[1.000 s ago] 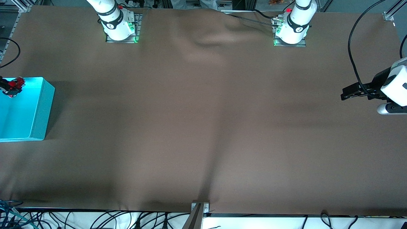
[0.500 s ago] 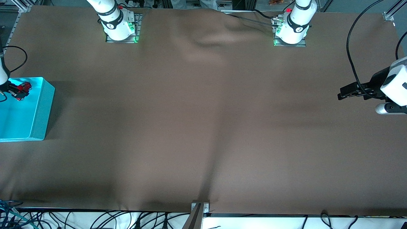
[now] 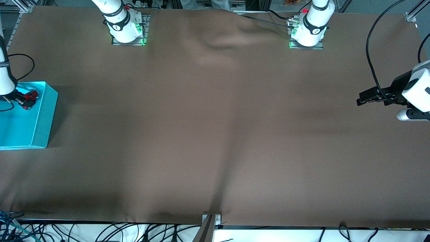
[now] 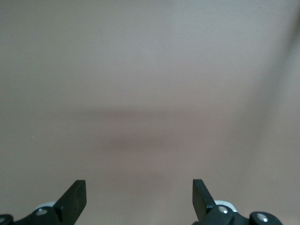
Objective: Wind red beetle toy and store in blue box
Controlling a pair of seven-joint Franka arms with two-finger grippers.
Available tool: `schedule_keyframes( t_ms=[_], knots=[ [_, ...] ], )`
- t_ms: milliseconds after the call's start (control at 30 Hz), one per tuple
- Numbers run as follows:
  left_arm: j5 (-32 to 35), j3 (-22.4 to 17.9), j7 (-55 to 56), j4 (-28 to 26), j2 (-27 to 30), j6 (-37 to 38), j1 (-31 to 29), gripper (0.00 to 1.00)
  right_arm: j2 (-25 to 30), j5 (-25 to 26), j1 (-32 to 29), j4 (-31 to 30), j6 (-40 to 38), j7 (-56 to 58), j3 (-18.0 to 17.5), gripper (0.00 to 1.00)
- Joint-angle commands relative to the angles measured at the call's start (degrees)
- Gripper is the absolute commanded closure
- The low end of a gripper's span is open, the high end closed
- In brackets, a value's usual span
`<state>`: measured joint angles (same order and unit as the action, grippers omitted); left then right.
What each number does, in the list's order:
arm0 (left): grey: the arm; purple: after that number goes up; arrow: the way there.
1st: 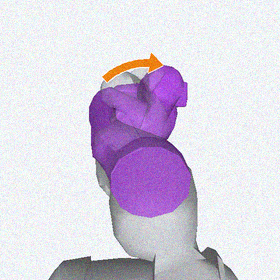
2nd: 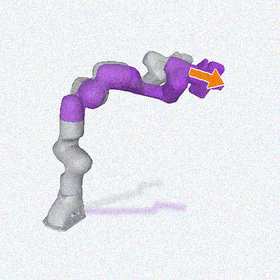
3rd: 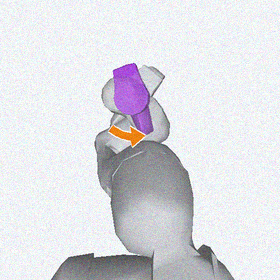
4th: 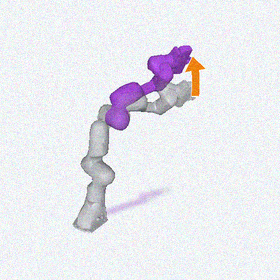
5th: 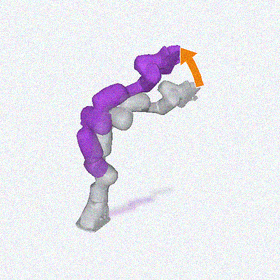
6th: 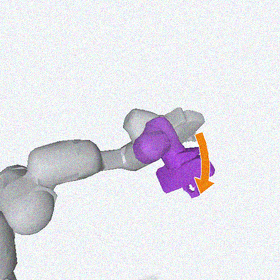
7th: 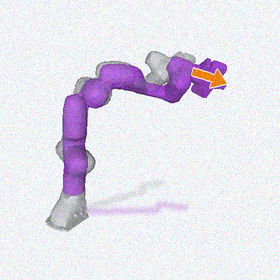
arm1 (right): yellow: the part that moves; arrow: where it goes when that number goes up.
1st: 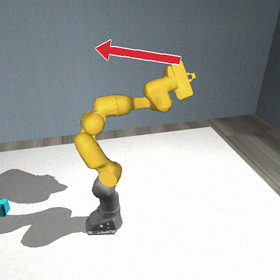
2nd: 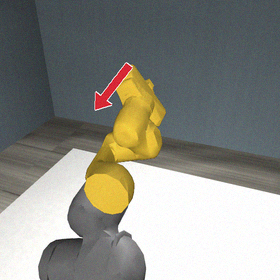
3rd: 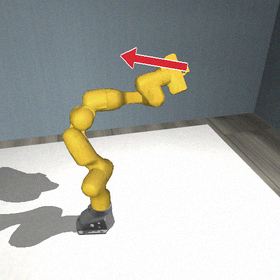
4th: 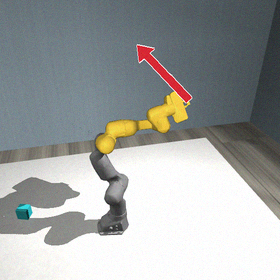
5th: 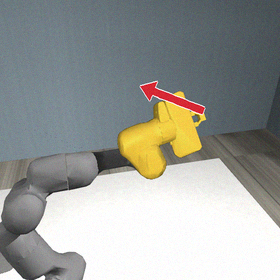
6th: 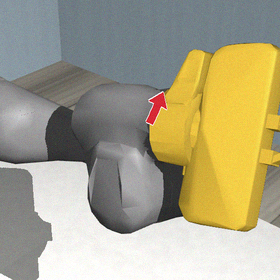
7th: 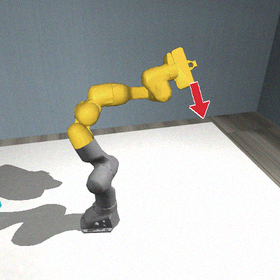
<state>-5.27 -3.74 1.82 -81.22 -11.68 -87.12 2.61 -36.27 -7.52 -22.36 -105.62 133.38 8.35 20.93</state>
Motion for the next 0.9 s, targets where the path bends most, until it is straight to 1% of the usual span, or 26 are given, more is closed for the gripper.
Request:
schedule_keyframes(
  t_ms=[0, 200, 233, 267, 300, 333, 400, 433, 467, 733, 867],
  knots=[
    [-1.5, -0.5, -0.2, 0.4, 0.3, 0.1, 0.2, 0.0, -1.7, -5.0, -1.2, 0.8, 1.3, 4.5, -0.6, 1.0],
    [-1.5, -0.5, -0.2, 0.4, 0.3, 0.1, 0.2, 0.0, -2.0, -5.3, -1.3, 0.9, 1.3, 4.5, -0.6, 0.99],
    [-1.5, -0.5, -0.2, 0.4, 0.3, 0.1, 0.2, 0.0, -2.1, -5.3, -1.3, 0.9, 1.3, 4.5, -0.6, 0.87],
    [-1.5, -0.5, -0.2, 0.4, 0.3, 0.1, 0.2, 0.0, -2.2, -5.3, -1.3, 0.9, 1.3, 4.4, -0.6, 0.79],
    [-1.5, -0.5, -0.2, 0.4, 0.3, 0.1, 0.2, 0.0, -2.2, -5.3, -1.3, 1.0, 1.3, 4.3, -0.6, 0.74],
    [-1.5, -0.5, -0.2, 0.4, 0.3, 0.1, 0.2, 0.0, -2.2, -5.3, -1.3, 1.0, 1.3, 4.0, -0.6, 0.66],
    [-1.5, -0.5, -0.2, 0.4, 0.3, 0.1, 0.2, 0.0, -2.2, -5.3, -1.3, 1.0, 1.3, 3.7, -0.6, 0.34],
    [-1.5, -0.5, -0.2, 0.4, 0.3, 0.1, 0.2, 0.0, -2.2, -5.4, -1.3, 1.0, 1.3, 3.5, -0.6, 0.09],
    [-1.5, -0.5, -0.3, 0.4, 0.3, 0.1, 0.2, 0.0, -2.2, -5.4, -1.3, 1.0, 1.3, 3.3, -0.6, 0.0],
    [-1.5, -0.5, -0.3, 0.4, 0.3, 0.1, 0.2, 0.0, -2.1, -5.6, -1.3, 1.2, 1.2, 3.7, -0.6, 0.0],
    [-1.5, -0.5, -0.3, 0.4, 0.3, 0.1, 0.2, 0.0, -2.0, -5.4, -1.3, 3.5, -0.3, 3.8, -0.6, 0.0]
  ],
)
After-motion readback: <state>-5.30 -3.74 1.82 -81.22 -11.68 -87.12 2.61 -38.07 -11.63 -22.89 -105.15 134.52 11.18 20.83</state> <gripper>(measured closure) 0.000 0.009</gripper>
